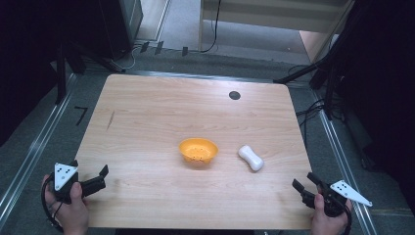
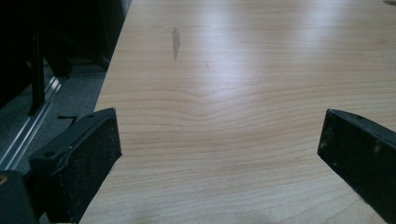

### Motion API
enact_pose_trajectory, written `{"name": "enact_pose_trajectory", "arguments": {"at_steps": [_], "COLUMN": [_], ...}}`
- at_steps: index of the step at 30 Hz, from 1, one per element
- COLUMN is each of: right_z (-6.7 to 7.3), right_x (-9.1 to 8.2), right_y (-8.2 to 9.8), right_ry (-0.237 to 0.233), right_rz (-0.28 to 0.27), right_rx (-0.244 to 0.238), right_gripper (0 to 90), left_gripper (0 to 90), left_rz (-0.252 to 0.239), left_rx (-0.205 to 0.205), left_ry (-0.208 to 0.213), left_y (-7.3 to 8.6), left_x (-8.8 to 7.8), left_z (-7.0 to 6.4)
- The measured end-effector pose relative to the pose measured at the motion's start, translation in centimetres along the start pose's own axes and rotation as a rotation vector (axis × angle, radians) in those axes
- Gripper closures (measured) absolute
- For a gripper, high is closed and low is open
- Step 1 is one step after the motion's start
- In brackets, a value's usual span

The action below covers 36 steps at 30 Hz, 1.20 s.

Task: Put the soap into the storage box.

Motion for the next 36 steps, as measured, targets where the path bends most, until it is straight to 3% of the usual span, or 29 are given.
{"name": "enact_pose_trajectory", "arguments": {"at_steps": [4, 5, 6, 8, 9, 10, 11, 15, 20, 22, 31, 36], "right_z": [0.3, 0.3, 0.8, 1.3, 1.3, 1.9, 2.2, 3.3, 3.9, 4.1, 5.2, 5.8], "right_x": [0.6, 0.6, 1.2, 1.9, 1.9, 2.9, 3.4, 5.4, 7.6, 8.5, 11.1, 12.0], "right_y": [-0.4, -0.4, -1.1, -1.8, -1.8, -2.5, -2.8, -4.2, -5.3, -5.7, -7.1, -7.4], "right_ry": [0.053, 0.053, 0.067, 0.089, 0.089, 0.064, 0.074, 0.082, 0.040, 0.047, 0.020, 0.010], "right_rz": [0.084, 0.084, 0.147, 0.223, 0.223, 0.296, 0.350, 0.499, 0.644, 0.723, 0.868, 0.903], "right_rx": [-0.047, -0.047, -0.095, -0.126, -0.126, -0.157, -0.181, -0.266, -0.268, -0.316, -0.353, -0.360], "right_gripper": [25.1, 25.1, 27.5, 27.0, 27.0, 27.7, 27.8, 29.3, 30.1, 31.5, 30.0, 27.4], "left_gripper": [0.0, 0.0, 0.0, 0.0, 0.0, 0.0, 0.0, 0.0, 0.0, 0.0, 0.0, 0.0], "left_rz": [-0.005, -0.005, 0.000, 0.001, 0.001, -0.001, -0.001, 0.001, -0.001, 0.001, -0.001, 0.000], "left_rx": [-0.001, -0.001, -0.003, -0.003, -0.003, -0.002, -0.002, -0.001, -0.005, -0.006, -0.001, -0.003], "left_ry": [0.006, 0.006, 0.008, 0.006, 0.006, 0.003, 0.003, 0.003, 0.008, 0.008, 0.008, 0.008], "left_y": [0.0, 0.0, 0.0, 0.0, 0.0, 0.0, 0.0, 0.0, 0.0, 0.0, 0.0, 0.0], "left_x": [-0.1, -0.1, 0.0, 0.0, 0.0, 0.0, 0.0, 0.0, 0.0, 0.0, 0.0, 0.0], "left_z": [0.0, 0.0, 0.1, 0.1, 0.1, 0.0, 0.0, 0.0, 0.1, 0.1, 0.1, 0.1]}}
Point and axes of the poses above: each handheld gripper's, and its own axes: x roughly forward along the jaws, y roughly out of its underside, z roughly to its left, the point moved 4 cm from there along x, roughly forward along the jaws, and after that the axes turned 2 degrees about -x, right-handed, at the moved point
